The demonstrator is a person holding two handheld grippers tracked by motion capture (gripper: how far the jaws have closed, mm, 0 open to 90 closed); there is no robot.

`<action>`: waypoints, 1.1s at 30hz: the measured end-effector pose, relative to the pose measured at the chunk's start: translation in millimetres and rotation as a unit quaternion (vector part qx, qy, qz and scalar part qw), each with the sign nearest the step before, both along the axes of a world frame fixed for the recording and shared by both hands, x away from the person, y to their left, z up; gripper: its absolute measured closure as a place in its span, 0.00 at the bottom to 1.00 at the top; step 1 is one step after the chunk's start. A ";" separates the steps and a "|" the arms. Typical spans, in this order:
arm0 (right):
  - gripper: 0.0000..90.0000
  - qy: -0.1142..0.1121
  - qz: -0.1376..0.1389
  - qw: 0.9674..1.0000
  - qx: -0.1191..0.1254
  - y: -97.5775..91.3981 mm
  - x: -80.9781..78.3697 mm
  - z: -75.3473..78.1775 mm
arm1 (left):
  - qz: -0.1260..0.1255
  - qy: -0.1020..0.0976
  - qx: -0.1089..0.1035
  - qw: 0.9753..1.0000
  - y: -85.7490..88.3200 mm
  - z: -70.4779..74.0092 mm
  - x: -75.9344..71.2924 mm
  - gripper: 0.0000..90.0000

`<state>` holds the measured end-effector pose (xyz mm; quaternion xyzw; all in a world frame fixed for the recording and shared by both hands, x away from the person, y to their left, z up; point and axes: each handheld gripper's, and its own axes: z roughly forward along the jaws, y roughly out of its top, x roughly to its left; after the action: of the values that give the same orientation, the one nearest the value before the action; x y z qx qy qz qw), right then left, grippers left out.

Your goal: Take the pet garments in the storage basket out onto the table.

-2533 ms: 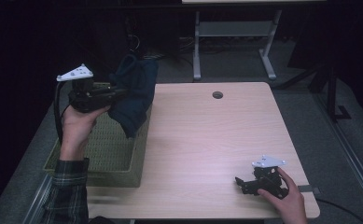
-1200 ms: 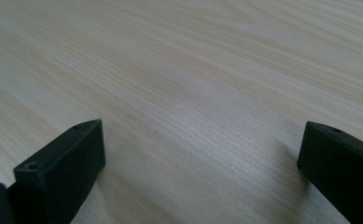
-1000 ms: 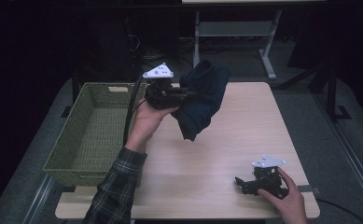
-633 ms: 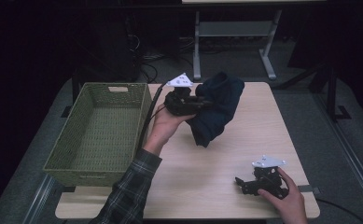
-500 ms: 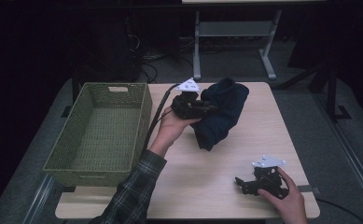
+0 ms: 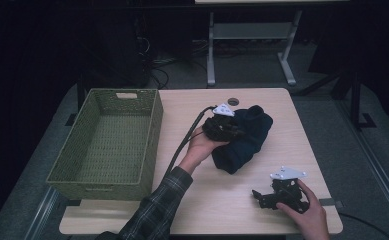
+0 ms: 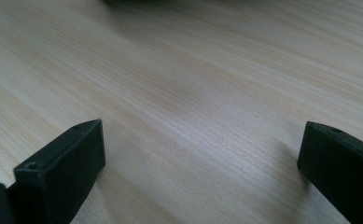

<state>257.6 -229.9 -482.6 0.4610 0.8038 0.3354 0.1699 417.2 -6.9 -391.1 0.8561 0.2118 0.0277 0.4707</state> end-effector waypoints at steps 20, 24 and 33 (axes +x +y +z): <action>0.01 -0.002 0.001 1.000 -0.001 -0.2 0.3 -0.2 | 0.018 0.027 0.039 0.999 -3.2 -25.0 4.2 0.30; 0.01 -0.002 0.001 1.000 -0.001 -0.2 0.2 -0.2 | 0.025 0.026 0.044 0.998 6.5 -21.4 2.4 0.19; 0.01 0.000 0.000 1.000 0.000 0.1 0.0 0.0 | 0.055 -0.012 0.042 0.998 33.2 -11.7 -9.1 0.15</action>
<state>257.6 -229.8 -482.6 0.4613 0.8037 0.3355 0.1696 408.1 26.3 -402.8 0.8617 0.2513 0.0726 0.4349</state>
